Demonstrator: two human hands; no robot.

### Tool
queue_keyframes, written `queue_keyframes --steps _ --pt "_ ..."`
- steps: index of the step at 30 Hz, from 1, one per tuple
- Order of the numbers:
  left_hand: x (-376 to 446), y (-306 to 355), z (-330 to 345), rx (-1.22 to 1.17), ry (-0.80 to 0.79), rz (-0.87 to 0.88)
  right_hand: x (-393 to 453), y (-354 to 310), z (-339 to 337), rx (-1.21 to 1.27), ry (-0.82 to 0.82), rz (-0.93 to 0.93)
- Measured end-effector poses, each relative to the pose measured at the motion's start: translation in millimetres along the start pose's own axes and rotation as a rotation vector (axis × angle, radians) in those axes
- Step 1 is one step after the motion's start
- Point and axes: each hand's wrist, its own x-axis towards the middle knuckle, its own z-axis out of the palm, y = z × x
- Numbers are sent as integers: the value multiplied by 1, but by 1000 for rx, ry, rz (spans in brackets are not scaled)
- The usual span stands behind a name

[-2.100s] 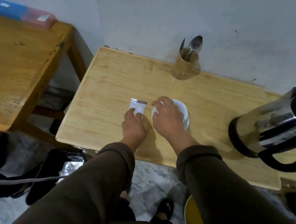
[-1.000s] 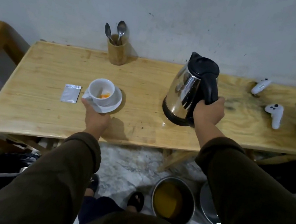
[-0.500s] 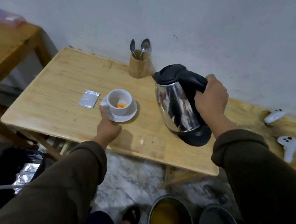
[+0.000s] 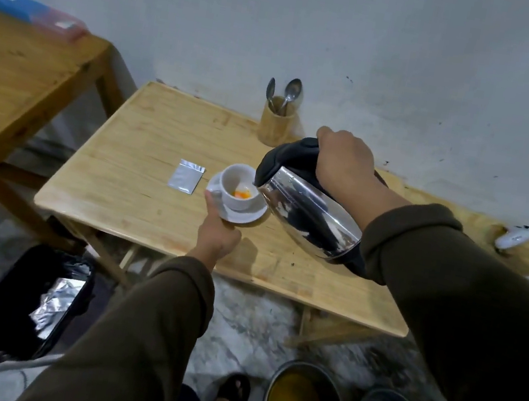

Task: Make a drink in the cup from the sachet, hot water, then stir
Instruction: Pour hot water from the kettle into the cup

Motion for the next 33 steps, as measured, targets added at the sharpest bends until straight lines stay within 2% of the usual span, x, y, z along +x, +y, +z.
queue_keyframes --steps 6,20,33 --pt "2 -2 0 -24 -2 0 10 -15 -3 -109 17 -67" --pt "2 -3 -2 -35 -13 2 19 -31 -5 -187 38 -142" --pt "5 -4 0 -36 -13 -20 21 -33 -14 -235 45 -134"
